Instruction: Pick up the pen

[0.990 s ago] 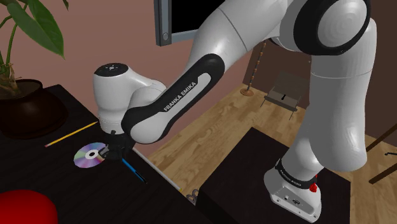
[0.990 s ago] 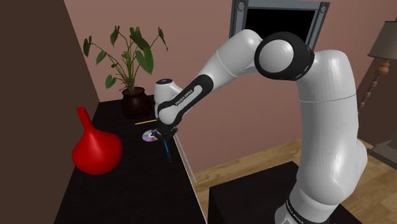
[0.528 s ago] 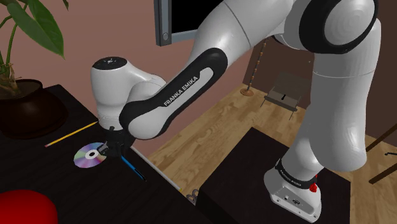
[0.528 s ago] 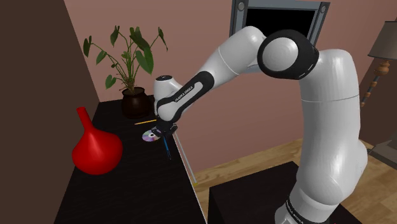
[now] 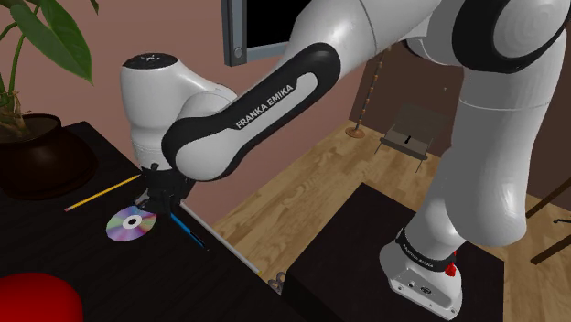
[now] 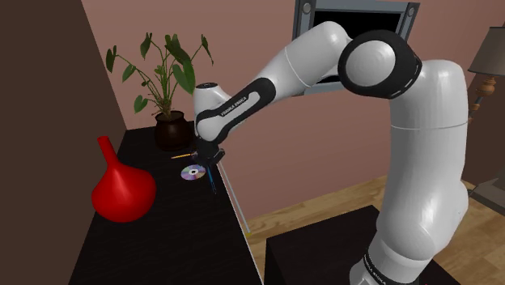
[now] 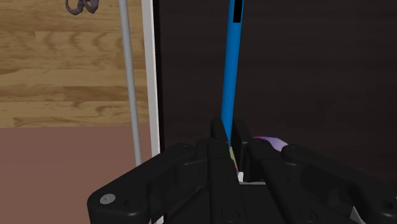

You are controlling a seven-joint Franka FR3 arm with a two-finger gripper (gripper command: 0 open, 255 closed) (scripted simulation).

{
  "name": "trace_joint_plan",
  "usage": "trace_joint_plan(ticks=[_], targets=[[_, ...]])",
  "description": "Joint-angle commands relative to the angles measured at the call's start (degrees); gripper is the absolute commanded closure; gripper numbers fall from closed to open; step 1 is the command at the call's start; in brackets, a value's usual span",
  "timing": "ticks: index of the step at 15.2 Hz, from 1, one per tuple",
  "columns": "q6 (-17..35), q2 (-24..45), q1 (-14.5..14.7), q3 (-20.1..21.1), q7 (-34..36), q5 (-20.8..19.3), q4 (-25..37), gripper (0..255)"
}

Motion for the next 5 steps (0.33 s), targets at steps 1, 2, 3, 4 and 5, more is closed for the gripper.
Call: trace_joint_plan(ticks=[1, 2, 3, 4, 5], targets=[[-1.19, -0.88, -0.18, 0.26, -0.31, 0.54, 0.35, 255], [-1.83, -1.30, -0.26, 0.38, -0.48, 0.80, 0.61, 255], [-2.47, -1.71, -0.35, 0.49, -0.65, 1.06, 0.88, 255], [-2.56, -1.77, -0.36, 0.50, -0.68, 1.10, 0.92, 255], [-2.57, -1.77, -0.36, 0.50, -0.68, 1.10, 0.92, 255]])
